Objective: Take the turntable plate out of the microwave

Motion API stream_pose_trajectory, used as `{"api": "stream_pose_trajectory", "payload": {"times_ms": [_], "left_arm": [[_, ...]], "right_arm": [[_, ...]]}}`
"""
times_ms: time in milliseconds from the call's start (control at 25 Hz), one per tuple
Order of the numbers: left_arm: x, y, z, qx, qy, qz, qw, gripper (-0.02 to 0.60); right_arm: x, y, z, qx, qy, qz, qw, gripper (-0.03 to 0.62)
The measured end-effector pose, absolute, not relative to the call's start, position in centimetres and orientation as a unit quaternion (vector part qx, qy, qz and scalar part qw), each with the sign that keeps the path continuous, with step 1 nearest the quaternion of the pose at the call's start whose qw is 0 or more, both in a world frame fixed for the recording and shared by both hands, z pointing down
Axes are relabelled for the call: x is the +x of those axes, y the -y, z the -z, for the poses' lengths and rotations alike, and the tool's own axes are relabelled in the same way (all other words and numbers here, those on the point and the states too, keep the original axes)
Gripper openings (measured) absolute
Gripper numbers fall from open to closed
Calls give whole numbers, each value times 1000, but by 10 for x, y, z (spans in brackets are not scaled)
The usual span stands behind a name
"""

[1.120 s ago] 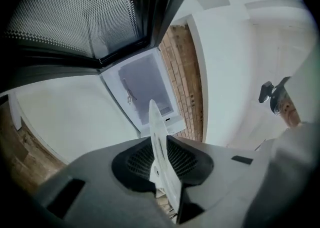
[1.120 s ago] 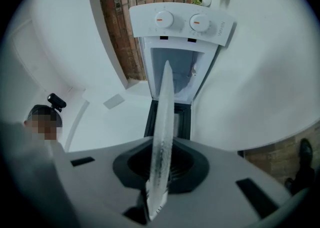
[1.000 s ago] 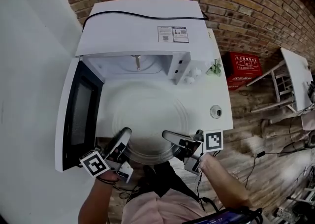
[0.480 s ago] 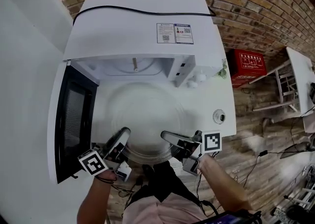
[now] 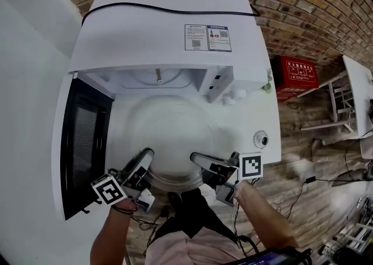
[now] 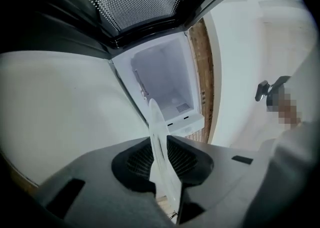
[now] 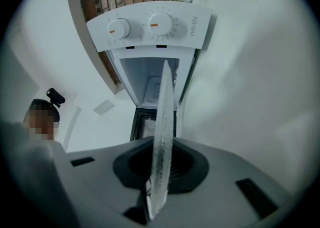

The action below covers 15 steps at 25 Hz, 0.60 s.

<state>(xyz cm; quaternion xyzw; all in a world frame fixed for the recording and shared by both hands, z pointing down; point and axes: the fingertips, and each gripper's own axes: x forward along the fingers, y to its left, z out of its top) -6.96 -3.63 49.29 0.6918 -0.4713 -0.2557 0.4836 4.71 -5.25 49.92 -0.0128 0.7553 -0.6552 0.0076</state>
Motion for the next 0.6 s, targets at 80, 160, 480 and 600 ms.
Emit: {"api": "stream_pose_trajectory", "payload": {"times_ms": [80, 160, 480, 600], "left_arm": [[-73, 35, -499, 688, 480, 248, 484, 80], [-73, 36, -500, 689, 480, 246, 485, 80], [-73, 37, -499, 686, 473, 255, 490, 81], [-76, 38, -500, 686, 475, 253, 489, 81]], "right_arm": [[47, 54, -500, -12, -753, 658, 7, 34], [47, 54, -501, -11, -751, 660, 7, 34], [43, 54, -507, -13, -751, 660, -1, 34], [40, 55, -508, -14, -751, 660, -1, 34]]}}
